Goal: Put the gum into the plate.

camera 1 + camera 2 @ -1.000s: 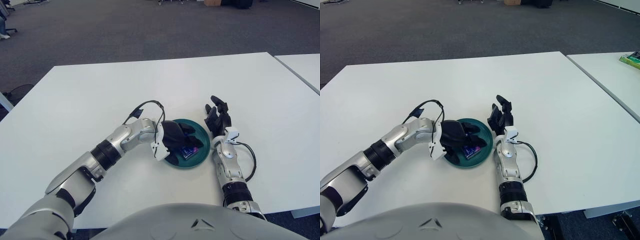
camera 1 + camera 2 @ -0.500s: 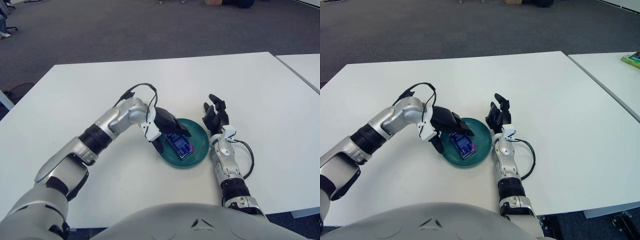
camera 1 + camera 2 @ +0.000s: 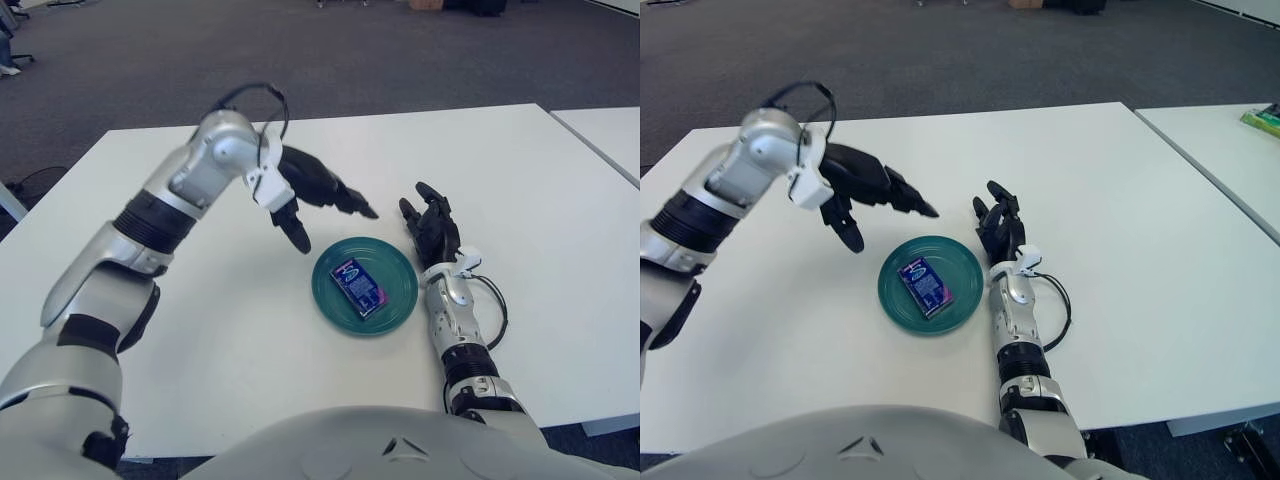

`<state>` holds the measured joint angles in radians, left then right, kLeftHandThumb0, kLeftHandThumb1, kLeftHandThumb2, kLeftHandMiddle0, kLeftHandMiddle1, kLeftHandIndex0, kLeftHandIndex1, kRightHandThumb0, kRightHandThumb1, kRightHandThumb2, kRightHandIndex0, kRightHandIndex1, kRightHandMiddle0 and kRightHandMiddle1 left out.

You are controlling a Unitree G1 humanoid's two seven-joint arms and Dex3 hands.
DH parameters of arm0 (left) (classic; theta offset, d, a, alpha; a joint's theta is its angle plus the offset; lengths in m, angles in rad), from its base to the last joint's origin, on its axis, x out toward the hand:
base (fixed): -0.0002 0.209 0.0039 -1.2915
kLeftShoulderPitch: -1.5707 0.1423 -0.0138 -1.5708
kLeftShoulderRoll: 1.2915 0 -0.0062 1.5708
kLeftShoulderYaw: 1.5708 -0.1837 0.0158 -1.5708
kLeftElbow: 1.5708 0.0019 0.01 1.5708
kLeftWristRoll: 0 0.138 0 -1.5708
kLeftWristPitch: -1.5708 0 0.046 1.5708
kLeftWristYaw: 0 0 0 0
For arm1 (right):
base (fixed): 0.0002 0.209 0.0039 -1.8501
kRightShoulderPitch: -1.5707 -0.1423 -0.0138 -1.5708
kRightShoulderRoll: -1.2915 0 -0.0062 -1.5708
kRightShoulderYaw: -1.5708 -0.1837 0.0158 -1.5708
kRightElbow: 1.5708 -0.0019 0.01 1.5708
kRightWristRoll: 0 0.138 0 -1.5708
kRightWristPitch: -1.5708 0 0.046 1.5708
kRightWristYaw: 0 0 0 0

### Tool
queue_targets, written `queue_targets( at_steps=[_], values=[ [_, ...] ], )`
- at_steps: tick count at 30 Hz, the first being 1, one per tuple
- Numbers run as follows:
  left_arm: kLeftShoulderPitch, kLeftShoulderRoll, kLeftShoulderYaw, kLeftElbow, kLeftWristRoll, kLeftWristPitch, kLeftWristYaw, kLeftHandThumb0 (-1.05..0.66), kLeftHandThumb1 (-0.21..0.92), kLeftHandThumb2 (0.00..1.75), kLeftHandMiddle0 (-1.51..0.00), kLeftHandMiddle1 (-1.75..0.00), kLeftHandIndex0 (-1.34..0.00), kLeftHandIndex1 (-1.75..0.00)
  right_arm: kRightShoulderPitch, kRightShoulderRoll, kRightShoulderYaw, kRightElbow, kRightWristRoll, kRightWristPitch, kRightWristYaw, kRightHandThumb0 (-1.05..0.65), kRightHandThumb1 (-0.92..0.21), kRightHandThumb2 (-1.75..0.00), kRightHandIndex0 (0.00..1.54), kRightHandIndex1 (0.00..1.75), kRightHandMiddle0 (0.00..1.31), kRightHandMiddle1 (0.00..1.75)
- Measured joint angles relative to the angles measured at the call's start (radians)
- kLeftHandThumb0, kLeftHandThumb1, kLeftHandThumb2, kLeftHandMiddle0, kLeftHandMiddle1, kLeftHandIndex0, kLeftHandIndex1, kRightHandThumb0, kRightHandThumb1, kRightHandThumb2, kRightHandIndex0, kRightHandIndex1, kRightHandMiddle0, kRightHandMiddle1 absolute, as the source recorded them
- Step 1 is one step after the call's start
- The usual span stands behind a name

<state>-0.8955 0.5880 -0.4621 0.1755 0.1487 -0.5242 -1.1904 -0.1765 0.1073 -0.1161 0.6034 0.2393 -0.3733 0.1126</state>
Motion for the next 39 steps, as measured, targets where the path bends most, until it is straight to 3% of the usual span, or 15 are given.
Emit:
queue_targets(
  at_steps=[9,13,16,21,26,31,39],
  values=[
    [0.068,0.014,0.122,0.088,0.03,-0.142,0.216,-1.05,0.92,0.47,0.0,0.0,0.0,0.0,-0.073,-0.01,0.009,0.111,-0.081,-0.033,-0.064,-0.7,-0.92,-0.9,0.27,0.0,0.0,0.69],
    [0.131,0.029,0.221,0.059,0.028,-0.153,0.331,-1.05,0.92,0.49,0.0,0.0,0.0,0.0,-0.106,-0.008,0.0,0.147,-0.098,-0.035,-0.105,-0.72,-0.92,-0.88,0.27,0.01,0.0,0.7],
    [0.205,0.002,0.302,0.004,-0.004,-0.089,0.443,-1.05,0.92,0.51,0.0,0.0,0.0,0.0,-0.115,-0.01,-0.005,0.159,-0.11,-0.035,-0.131,-0.73,-0.92,-0.88,0.29,0.01,0.0,0.73],
    [0.366,-0.127,0.369,-0.061,-0.053,0.039,0.638,-1.05,0.92,0.53,0.0,0.0,0.0,0.0,-0.111,-0.015,-0.008,0.16,-0.117,-0.038,-0.144,-0.72,-0.92,-0.89,0.29,0.01,0.0,0.78],
    [0.467,-0.312,0.403,0.07,-0.078,0.097,0.838,-1.05,0.92,0.59,0.0,0.0,0.0,0.0,-0.106,-0.018,-0.004,0.159,-0.121,-0.044,-0.133,-0.71,-0.92,-0.9,0.29,0.01,0.0,0.8],
    [0.599,-0.502,0.48,0.156,-0.211,0.121,0.977,-1.05,0.92,0.76,0.0,0.0,0.0,0.0,-0.106,-0.019,0.001,0.158,-0.129,-0.054,-0.102,-0.7,-0.92,-0.93,0.3,0.01,0.0,0.81],
    [0.821,-0.645,0.502,0.027,-0.281,0.316,1.104,-1.05,0.92,0.93,0.0,0.0,0.0,0.0,-0.09,-0.026,0.0,0.147,-0.138,-0.054,-0.102,-0.71,-0.92,-0.96,0.3,0.01,0.0,0.75]
  ],
)
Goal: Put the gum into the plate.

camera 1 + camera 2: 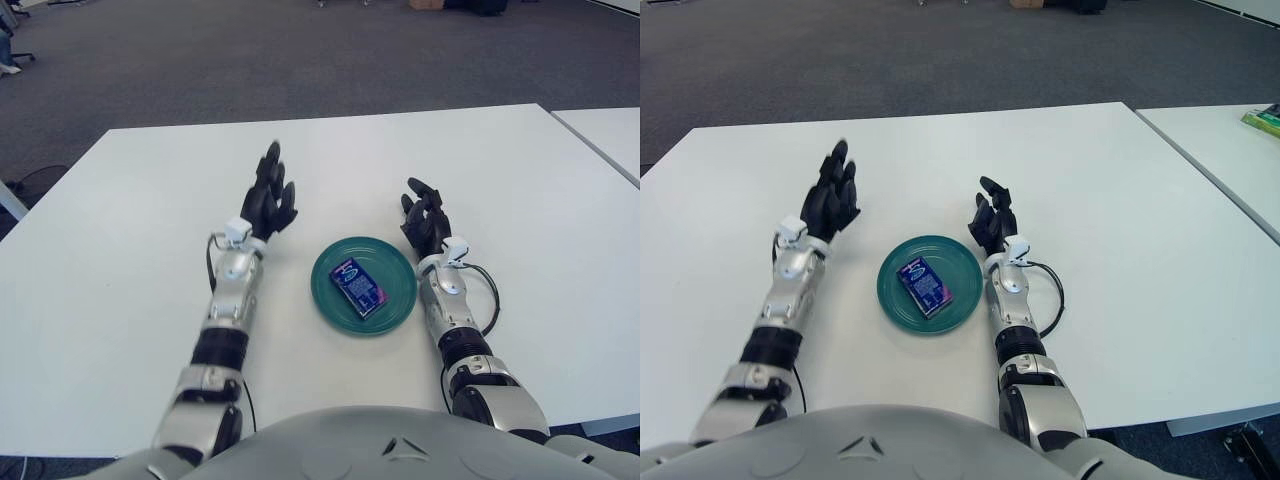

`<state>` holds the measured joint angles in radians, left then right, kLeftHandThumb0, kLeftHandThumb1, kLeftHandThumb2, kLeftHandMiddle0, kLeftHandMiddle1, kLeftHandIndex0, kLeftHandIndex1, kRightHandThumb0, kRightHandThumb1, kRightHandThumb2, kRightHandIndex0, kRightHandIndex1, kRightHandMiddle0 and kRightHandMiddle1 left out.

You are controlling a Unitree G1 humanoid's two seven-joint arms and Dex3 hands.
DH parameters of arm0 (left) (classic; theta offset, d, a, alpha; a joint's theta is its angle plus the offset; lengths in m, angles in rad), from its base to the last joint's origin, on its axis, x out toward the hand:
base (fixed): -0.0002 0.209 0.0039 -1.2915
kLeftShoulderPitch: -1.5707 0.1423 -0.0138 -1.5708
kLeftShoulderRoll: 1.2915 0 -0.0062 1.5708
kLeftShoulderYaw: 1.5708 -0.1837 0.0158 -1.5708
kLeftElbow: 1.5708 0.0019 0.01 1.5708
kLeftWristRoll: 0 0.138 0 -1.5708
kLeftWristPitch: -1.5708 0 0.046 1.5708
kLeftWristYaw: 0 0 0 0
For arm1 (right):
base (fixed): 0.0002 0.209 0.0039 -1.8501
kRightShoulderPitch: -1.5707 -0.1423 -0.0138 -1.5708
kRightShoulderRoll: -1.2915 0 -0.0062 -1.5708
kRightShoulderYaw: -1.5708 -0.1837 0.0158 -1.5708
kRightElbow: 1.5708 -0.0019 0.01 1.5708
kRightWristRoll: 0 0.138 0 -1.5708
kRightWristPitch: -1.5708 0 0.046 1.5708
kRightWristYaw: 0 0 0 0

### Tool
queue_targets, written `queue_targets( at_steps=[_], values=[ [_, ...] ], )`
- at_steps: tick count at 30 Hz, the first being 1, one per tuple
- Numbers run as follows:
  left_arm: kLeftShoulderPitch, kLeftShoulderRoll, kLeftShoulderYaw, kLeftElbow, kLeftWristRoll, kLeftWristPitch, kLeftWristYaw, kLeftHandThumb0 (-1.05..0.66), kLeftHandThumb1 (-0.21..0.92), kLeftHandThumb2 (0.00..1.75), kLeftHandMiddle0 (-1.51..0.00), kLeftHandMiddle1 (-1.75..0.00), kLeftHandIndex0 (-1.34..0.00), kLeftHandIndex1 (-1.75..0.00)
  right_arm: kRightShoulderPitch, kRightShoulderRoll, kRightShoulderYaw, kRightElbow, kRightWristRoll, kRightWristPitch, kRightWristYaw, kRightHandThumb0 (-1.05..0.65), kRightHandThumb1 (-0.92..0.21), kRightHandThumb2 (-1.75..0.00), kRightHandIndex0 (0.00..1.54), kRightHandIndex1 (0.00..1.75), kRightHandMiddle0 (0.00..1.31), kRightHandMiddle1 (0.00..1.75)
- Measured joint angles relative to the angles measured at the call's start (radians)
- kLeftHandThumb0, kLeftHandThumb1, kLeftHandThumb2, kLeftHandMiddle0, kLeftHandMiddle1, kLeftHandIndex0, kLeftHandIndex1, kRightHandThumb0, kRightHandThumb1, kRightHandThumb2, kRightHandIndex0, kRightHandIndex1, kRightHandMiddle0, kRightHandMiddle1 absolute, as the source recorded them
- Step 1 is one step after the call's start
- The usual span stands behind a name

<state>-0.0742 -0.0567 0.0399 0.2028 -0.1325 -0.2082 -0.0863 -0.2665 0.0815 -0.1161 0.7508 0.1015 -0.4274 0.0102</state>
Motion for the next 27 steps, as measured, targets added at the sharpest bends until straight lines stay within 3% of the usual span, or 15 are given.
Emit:
queue_targets(
  at_steps=[6,16,20,27],
  values=[
    [0.045,-0.029,0.006,-0.087,-0.002,0.121,0.08,-1.05,0.92,0.99,0.0,0.0,0.0,0.0,0.007,-0.007,0.0,0.0,-0.004,0.0,0.0,-0.73,-0.92,-0.96,0.3,0.01,0.0,0.71],
    [0.043,-0.055,-0.025,-0.121,0.055,0.206,0.165,-1.05,0.92,1.05,0.0,0.0,0.0,0.0,0.003,-0.01,0.0,0.007,-0.004,0.0,0.01,-0.76,-0.92,-0.94,0.33,0.02,0.0,0.69],
    [0.057,-0.044,-0.056,-0.124,0.086,0.182,0.151,-1.05,0.92,1.06,0.0,0.0,0.0,0.0,0.002,-0.009,0.0,0.007,-0.004,0.0,0.012,-0.76,-0.92,-0.93,0.35,0.02,0.0,0.7],
    [0.13,-0.031,-0.084,-0.056,0.107,-0.01,0.097,-1.05,0.92,1.07,0.0,0.0,0.0,0.0,0.002,-0.005,0.0,0.007,-0.004,0.0,0.012,-0.75,-0.92,-0.92,0.37,0.03,0.0,0.71]
  ],
)
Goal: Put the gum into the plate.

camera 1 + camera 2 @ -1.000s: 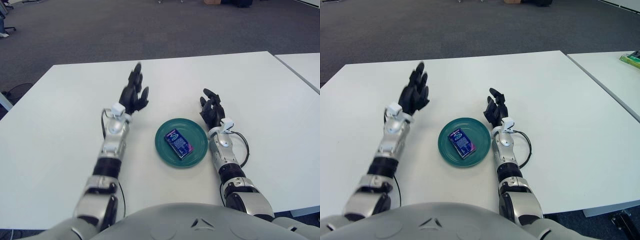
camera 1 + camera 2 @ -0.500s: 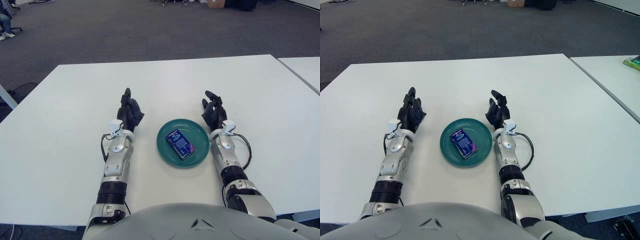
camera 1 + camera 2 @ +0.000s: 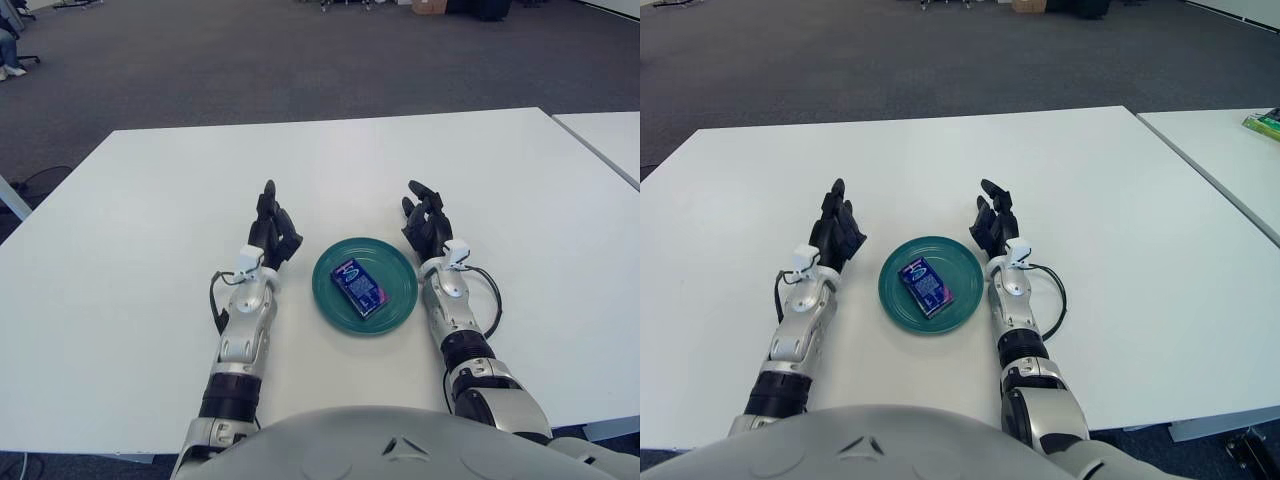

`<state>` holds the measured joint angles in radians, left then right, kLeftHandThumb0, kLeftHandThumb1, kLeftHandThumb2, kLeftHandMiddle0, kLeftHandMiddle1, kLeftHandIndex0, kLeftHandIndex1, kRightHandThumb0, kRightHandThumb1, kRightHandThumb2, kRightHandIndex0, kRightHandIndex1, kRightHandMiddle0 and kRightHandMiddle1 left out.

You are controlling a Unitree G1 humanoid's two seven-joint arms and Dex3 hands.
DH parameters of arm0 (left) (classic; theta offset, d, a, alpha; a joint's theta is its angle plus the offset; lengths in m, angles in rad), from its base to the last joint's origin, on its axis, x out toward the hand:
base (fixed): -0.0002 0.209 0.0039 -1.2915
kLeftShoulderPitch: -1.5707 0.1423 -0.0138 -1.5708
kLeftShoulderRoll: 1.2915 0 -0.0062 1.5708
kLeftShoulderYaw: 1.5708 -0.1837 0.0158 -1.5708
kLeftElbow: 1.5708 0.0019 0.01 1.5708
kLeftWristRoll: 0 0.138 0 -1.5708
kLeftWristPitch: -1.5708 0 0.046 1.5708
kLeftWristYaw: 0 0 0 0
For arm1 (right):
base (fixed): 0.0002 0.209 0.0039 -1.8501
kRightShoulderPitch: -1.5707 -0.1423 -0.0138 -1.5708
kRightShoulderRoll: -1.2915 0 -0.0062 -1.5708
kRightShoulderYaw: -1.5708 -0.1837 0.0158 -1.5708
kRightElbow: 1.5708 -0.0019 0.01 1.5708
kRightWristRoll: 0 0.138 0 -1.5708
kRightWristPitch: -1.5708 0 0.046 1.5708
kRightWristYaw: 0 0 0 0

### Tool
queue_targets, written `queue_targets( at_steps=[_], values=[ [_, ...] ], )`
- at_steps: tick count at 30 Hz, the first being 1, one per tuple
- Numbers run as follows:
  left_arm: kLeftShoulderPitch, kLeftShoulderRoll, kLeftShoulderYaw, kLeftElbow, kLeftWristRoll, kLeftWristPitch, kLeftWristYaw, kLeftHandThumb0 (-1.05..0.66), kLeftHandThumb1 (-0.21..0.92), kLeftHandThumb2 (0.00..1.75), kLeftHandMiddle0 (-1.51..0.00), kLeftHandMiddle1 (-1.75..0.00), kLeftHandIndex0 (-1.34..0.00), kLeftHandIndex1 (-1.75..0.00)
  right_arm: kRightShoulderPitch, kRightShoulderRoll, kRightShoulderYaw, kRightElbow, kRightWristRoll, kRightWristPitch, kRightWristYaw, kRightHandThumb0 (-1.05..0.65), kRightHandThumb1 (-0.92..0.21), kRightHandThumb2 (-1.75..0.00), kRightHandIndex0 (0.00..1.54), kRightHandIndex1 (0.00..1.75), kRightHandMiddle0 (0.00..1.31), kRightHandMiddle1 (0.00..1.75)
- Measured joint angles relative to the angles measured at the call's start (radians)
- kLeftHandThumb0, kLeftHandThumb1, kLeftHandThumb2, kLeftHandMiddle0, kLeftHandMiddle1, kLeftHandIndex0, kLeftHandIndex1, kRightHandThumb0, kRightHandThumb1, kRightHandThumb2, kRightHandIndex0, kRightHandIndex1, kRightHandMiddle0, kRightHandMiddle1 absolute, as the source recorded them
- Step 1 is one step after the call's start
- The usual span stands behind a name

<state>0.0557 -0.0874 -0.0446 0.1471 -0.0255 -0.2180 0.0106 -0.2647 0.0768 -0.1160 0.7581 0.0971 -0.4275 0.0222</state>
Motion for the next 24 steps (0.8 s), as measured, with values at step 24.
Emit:
queue_targets(
  at_steps=[24],
  values=[
    [0.086,0.012,0.009,0.195,0.113,-0.412,0.079,-1.05,0.92,1.09,-0.08,0.0,0.0,-0.16,0.071,-0.001,0.017,-0.082,-0.005,-0.217,0.058,-0.65,-0.92,-1.03,0.14,0.01,0.0,0.35]
  ],
)
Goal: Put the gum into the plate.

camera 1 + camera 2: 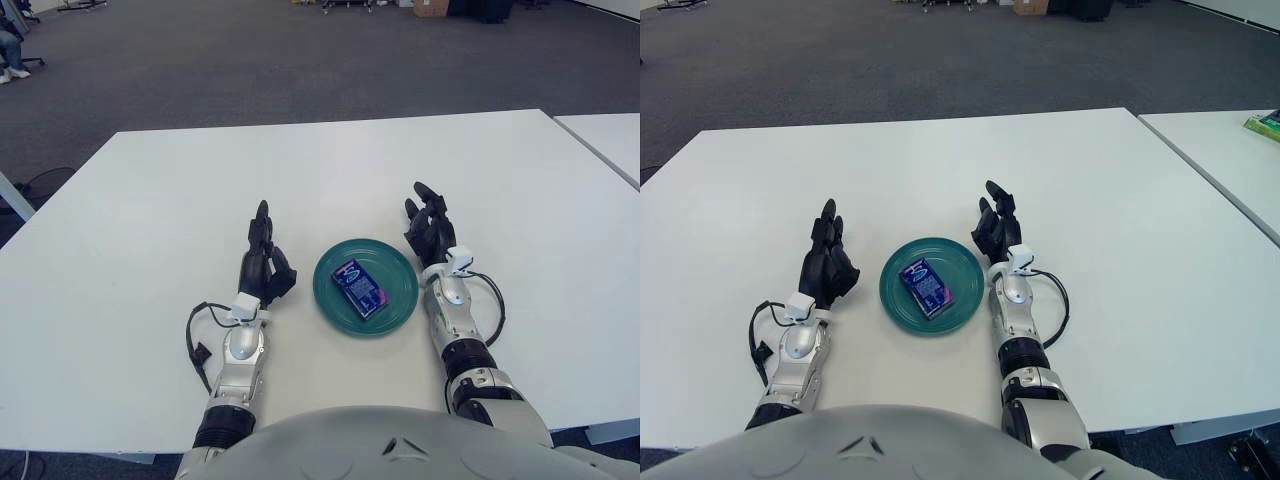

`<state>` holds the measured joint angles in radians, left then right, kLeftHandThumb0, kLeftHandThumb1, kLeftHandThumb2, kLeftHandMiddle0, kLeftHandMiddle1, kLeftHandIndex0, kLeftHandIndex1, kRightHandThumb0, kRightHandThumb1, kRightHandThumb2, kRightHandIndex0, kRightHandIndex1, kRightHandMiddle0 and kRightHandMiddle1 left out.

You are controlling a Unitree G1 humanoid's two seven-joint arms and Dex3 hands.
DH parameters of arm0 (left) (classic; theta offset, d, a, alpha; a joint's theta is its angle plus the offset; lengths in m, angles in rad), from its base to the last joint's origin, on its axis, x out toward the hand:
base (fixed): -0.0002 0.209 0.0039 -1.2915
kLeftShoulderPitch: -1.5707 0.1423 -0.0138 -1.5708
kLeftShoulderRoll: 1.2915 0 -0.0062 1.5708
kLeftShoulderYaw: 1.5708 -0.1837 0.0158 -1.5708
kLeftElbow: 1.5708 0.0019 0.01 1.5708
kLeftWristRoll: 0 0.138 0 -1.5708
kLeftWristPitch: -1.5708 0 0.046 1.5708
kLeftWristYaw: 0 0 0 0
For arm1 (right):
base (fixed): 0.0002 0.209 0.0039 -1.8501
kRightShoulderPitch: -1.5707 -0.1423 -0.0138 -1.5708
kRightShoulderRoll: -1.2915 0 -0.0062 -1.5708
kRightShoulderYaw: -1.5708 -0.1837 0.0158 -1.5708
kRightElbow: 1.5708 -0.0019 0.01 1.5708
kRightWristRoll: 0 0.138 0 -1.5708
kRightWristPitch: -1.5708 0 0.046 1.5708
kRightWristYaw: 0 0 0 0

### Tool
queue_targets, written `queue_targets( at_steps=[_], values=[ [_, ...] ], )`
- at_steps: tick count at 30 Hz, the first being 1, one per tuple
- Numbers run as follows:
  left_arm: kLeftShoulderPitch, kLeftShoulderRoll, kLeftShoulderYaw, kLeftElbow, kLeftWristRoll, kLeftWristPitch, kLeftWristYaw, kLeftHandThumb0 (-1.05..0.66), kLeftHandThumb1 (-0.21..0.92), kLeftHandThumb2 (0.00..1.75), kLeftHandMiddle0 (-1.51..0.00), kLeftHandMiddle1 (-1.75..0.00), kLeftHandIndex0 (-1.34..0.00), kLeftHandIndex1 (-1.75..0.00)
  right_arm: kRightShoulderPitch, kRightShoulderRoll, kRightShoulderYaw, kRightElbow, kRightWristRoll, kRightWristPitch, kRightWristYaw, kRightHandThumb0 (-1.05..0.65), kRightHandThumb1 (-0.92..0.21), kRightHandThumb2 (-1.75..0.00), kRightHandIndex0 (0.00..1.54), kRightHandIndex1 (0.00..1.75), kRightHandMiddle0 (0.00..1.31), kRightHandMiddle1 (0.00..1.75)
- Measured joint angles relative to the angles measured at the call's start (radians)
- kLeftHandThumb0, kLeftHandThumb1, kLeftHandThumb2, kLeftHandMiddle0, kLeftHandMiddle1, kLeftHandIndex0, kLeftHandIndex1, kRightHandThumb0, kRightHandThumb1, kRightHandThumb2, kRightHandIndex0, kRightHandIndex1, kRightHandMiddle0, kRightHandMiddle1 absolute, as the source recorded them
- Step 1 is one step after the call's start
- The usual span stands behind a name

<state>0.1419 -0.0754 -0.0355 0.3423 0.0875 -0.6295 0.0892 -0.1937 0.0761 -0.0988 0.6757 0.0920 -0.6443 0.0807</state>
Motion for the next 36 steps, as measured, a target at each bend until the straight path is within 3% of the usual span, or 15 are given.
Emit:
queue_targets(
  at_steps=[5,11,18,26,36],
  values=[
    [-0.019,-0.006,0.0,0.027,0.001,-0.024,0.025,-1.05,0.92,1.06,-0.04,0.0,0.0,-0.13,0.036,-0.002,0.017,-0.058,-0.011,-0.066,0.022,-0.65,-0.92,-1.07,0.06,0.01,0.0,0.23],
    [-0.05,-0.01,0.008,0.068,0.007,-0.112,0.082,-1.05,0.92,1.03,-0.01,0.0,0.0,-0.11,0.115,-0.001,0.054,-0.161,-0.094,-0.127,-0.007,-0.69,-0.92,-1.1,0.0,0.0,0.0,0.04],
    [-0.085,-0.017,0.018,0.112,0.02,-0.222,0.153,-1.05,0.92,1.04,0.0,0.0,0.0,-0.09,0.141,-0.013,0.08,-0.185,-0.124,-0.182,0.001,-0.73,-0.92,-1.12,0.0,0.0,0.0,0.0],
    [-0.099,-0.026,0.007,0.13,0.052,-0.282,0.179,-1.05,0.92,1.02,0.0,0.0,0.0,-0.06,0.123,-0.036,0.086,-0.146,-0.084,-0.158,0.091,-0.76,-0.92,-1.16,0.0,0.0,0.0,0.0],
    [-0.095,-0.013,-0.015,0.112,0.078,-0.308,0.164,-1.05,0.92,0.99,0.0,0.0,0.0,0.0,0.152,-0.041,0.092,-0.207,-0.018,-0.087,0.189,-0.82,-0.92,-1.19,0.0,0.0,0.0,0.0]
  ],
)
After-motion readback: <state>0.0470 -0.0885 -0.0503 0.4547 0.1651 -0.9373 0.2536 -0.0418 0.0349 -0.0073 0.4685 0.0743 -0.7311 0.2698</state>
